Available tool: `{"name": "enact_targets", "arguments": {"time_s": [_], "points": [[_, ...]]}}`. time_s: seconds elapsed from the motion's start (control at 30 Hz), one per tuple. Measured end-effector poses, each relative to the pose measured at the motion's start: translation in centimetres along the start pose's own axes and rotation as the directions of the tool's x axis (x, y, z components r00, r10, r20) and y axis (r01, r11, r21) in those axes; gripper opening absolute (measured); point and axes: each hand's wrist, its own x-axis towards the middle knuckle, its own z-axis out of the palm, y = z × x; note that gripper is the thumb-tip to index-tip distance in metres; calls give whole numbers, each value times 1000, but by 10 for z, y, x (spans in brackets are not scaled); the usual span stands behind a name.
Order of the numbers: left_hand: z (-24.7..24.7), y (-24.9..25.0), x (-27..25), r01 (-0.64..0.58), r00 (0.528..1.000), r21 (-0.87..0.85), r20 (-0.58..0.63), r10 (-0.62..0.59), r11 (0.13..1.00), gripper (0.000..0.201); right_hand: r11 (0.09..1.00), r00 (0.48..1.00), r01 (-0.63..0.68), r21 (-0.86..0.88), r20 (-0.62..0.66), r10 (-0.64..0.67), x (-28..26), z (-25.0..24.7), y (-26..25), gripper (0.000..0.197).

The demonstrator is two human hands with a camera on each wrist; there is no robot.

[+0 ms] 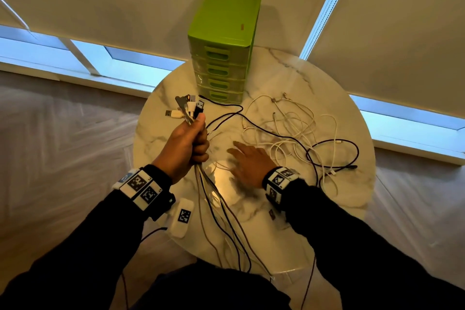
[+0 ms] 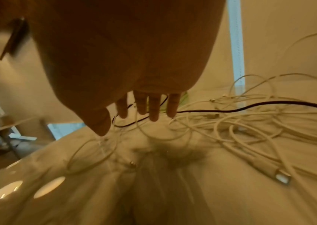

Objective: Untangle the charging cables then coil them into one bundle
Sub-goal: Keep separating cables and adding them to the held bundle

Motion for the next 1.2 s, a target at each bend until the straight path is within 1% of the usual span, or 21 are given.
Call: {"name": "enact_targets", "arguments": {"time_s": [0.07,0.13,0.23,0.3,0.37,0.43,0.47,0.5,0.6,0.7,0.77,0.83,0.9,0.97,1.0,1.03,1.07,1.13,1.17,1.2], "points": [[-4,1,-1,2,1000,-1,-6,-2,1000,38,998,995,-10,-62,97,16,5,11,1,48],[-9,1,-1,5,1000,-6,-15,-5,1000,38,997,993,-7,-75,115,15,3,10,6,39],[-14,0,4,6,1000,-12,-24,-7,1000,39,991,989,-47,-127,133,64,1,-10,24,50],[-15,-1,11,12,1000,-13,-18,-12,1000,38,989,988,-106,-102,103,116,4,-30,39,49],[-11,-3,21,22,1000,-3,-4,-22,1000,37,984,985,-171,47,36,170,14,-45,50,42],[-5,-4,30,38,999,34,5,-38,999,38,947,975,-218,235,5,223,31,-55,56,41],[-2,-4,35,50,999,52,9,-51,997,37,930,972,-223,293,-9,236,43,-57,59,40],[1,-5,40,62,998,69,12,-63,996,37,922,970,-224,315,-16,241,54,-57,62,38],[6,-9,52,79,996,106,31,-83,991,38,928,957,-279,248,-9,290,86,-45,66,43],[6,-13,60,94,995,118,19,-97,989,36,891,904,-397,222,-72,421,106,-34,62,48],[4,-14,63,99,995,112,10,-100,989,37,861,872,-450,238,-92,481,112,-29,58,46],[2,-16,65,102,995,111,-3,-102,989,37,855,863,-464,231,-101,495,115,-25,55,41],[-1,-18,66,106,994,112,-26,-104,988,37,867,873,-448,217,-104,477,112,-25,54,36],[-2,-19,67,109,993,119,-50,-104,987,35,882,885,-405,243,-138,444,104,-31,56,33],[-3,-19,67,108,993,121,-59,-101,987,35,883,883,-372,287,-184,432,98,-38,58,31],[-1,-19,68,106,993,120,-64,-99,987,34,880,868,-325,347,-259,423,90,-47,63,29],[-1,-19,69,105,993,118,-73,-97,987,34,878,840,-254,407,-357,408,83,-58,67,27],[4,-18,69,100,993,111,-81,-91,989,32,876,749,-96,473,-545,377,64,-88,78,26],[8,-18,69,94,993,106,-80,-85,990,32,868,699,-30,495,-610,372,55,-105,82,27],[12,-17,69,84,994,101,-72,-76,991,33,846,656,29,532,-649,386,45,-123,87,30]]}}
